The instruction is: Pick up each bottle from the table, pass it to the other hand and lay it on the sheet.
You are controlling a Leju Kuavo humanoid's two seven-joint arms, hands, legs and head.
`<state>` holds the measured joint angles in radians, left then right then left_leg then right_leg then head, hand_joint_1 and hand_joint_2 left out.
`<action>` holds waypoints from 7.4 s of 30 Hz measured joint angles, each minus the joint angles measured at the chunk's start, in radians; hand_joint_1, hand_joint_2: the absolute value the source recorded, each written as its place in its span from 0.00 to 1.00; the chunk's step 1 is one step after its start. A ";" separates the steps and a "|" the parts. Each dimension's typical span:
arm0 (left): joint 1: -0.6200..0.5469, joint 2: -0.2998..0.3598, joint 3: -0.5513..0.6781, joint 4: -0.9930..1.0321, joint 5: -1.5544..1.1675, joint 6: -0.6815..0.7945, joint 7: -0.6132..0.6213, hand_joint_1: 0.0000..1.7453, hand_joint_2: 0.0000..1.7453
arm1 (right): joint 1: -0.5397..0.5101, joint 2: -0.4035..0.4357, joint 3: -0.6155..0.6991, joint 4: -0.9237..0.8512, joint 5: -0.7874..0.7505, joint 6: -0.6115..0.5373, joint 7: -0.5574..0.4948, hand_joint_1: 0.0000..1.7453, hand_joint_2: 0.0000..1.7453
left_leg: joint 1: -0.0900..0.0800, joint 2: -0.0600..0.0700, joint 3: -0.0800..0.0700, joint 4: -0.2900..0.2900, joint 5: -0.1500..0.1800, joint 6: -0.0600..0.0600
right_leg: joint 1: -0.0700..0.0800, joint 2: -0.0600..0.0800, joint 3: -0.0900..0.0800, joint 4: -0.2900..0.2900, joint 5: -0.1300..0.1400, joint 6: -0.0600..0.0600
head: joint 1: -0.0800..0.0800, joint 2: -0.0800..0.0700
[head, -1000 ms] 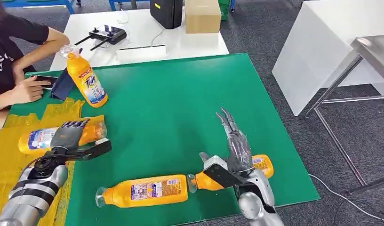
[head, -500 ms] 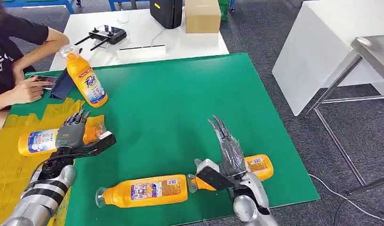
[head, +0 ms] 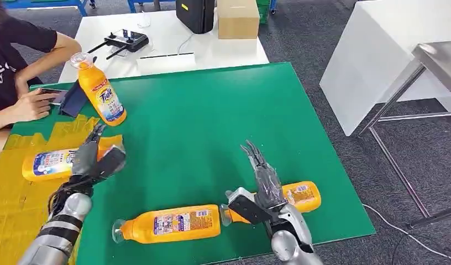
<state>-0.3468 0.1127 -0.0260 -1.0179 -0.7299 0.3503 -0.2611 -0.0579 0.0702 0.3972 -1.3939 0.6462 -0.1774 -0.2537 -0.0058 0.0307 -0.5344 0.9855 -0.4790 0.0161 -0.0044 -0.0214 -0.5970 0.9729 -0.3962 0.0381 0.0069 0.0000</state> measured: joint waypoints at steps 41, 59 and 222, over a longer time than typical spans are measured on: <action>0.093 -0.112 -0.022 -0.313 0.573 -0.312 -0.068 0.00 1.00 | -0.196 0.094 0.489 0.195 -0.092 0.151 0.013 0.00 1.00 | 0.000 0.000 0.000 0.000 0.000 0.000 | 0.000 0.000 0.000 0.000 0.000 0.000 | 0.000 0.000; 0.060 -0.114 -0.022 -0.261 0.668 -0.342 -0.067 0.00 1.00 | -0.327 0.079 0.658 0.421 0.090 0.145 0.151 0.00 1.00 | 0.000 0.000 0.000 0.000 0.000 0.000 | 0.000 0.000 0.000 0.000 0.000 0.000 | 0.000 0.000; 0.151 -0.055 -0.231 -0.419 1.046 -0.646 0.049 1.00 1.00 | -0.228 0.187 0.360 0.414 -0.048 -0.234 -0.001 1.00 1.00 | 0.000 0.000 0.002 0.000 0.000 -0.001 | 0.000 0.000 0.001 0.000 0.000 0.000 | 0.000 0.000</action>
<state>-0.1954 0.0576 -0.2571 -1.4366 0.3159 -0.2956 -0.2117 -0.2862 0.2575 0.7572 -0.9796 0.5985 -0.4116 -0.2548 -0.0056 0.0305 -0.5329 0.9855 -0.4786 0.0155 -0.0042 -0.0216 -0.5961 0.9728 -0.3960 0.0378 0.0069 0.0000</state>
